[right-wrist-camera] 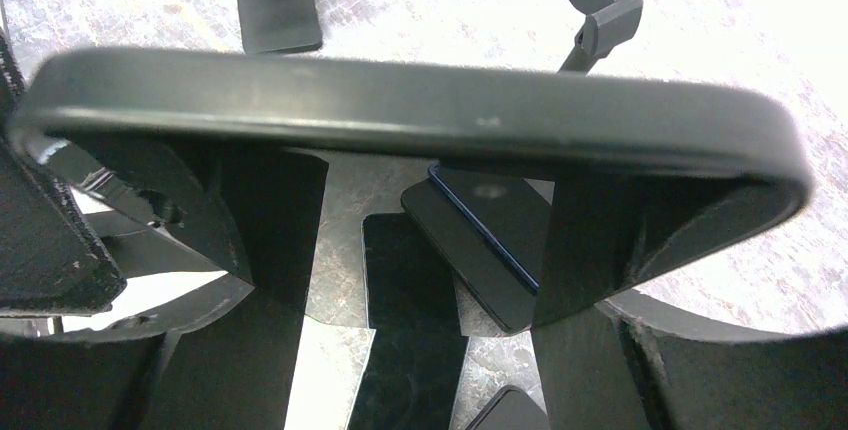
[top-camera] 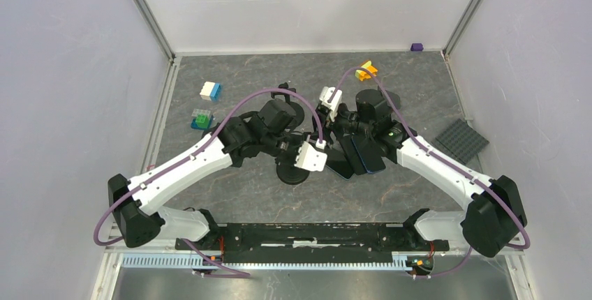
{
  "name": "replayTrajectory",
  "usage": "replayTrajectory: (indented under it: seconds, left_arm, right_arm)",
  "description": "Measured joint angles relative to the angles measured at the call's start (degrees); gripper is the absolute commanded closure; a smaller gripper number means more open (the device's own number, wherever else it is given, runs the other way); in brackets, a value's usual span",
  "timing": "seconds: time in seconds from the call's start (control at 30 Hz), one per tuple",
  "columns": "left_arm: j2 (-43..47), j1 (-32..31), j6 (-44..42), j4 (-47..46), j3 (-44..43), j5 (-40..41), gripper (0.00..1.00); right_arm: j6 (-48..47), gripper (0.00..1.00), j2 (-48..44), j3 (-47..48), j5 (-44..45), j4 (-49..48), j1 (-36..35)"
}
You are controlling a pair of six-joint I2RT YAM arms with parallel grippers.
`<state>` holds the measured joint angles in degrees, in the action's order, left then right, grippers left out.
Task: Place the phone on the phone stand
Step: Install the phone on the phone stand.
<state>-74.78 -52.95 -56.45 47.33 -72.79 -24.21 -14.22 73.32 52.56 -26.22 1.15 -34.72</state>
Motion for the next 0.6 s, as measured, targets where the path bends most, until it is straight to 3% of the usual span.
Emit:
replayTrajectory:
  seconds: [0.6]
  left_arm:
    - [1.01,0.28,-0.74,-0.92,1.33,-0.09,0.98]
  right_arm:
    - [-0.15,1.0,0.0,0.0,2.01,-0.13,-0.52]
